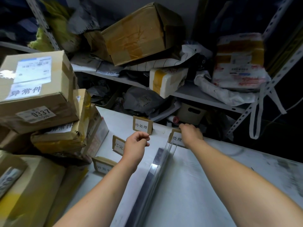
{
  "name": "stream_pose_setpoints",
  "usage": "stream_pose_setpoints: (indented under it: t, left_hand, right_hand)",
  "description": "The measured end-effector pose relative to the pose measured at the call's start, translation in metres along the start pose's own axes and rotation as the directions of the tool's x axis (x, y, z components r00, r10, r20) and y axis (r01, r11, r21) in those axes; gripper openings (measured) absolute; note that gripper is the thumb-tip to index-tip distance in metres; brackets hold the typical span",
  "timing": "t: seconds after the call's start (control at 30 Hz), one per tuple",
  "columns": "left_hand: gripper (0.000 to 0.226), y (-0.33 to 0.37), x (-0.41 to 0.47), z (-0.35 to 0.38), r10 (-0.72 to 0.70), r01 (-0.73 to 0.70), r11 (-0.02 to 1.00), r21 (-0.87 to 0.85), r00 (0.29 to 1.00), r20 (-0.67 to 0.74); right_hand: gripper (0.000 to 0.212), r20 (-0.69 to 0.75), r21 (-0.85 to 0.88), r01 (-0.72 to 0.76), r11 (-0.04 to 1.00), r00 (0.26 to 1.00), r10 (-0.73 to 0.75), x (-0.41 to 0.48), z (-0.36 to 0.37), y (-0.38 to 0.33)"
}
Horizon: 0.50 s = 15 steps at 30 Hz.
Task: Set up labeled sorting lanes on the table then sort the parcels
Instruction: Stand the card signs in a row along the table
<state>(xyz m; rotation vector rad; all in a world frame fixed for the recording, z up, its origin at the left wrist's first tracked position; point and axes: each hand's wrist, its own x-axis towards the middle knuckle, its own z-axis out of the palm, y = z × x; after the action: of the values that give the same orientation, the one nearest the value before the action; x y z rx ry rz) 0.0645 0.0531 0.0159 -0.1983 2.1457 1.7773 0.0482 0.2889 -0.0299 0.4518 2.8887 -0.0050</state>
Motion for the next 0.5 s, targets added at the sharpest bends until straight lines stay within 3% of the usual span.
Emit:
stream_pose_setpoints:
  t: [0.23, 0.4, 0.5]
  left_hand:
    - [0.029, 0.004, -0.014, -0.008, -0.006, 0.006, 1.0, -0.022, 1.0, -0.003]
    - [0.03, -0.002, -0.021, -0.038, -0.009, 0.008, 1.0, -0.025, 1.0, -0.023]
    - [0.031, -0.007, -0.013, -0.066, -0.008, 0.004, 0.999, -0.037, 0.996, -0.09]
  right_hand:
    - [0.045, -0.104, 0.091, 0.054, 0.994, 0.994, -0.044, -0.013, -0.034, -0.026]
    - [0.03, -0.174, 0.265, 0.205, 0.942, 0.971, -0.163, -0.03, -0.051, -0.106]
    - [0.033, -0.122, 0.27, 0.274, 0.923, 0.961, -0.249, -0.035, -0.045, -0.157]
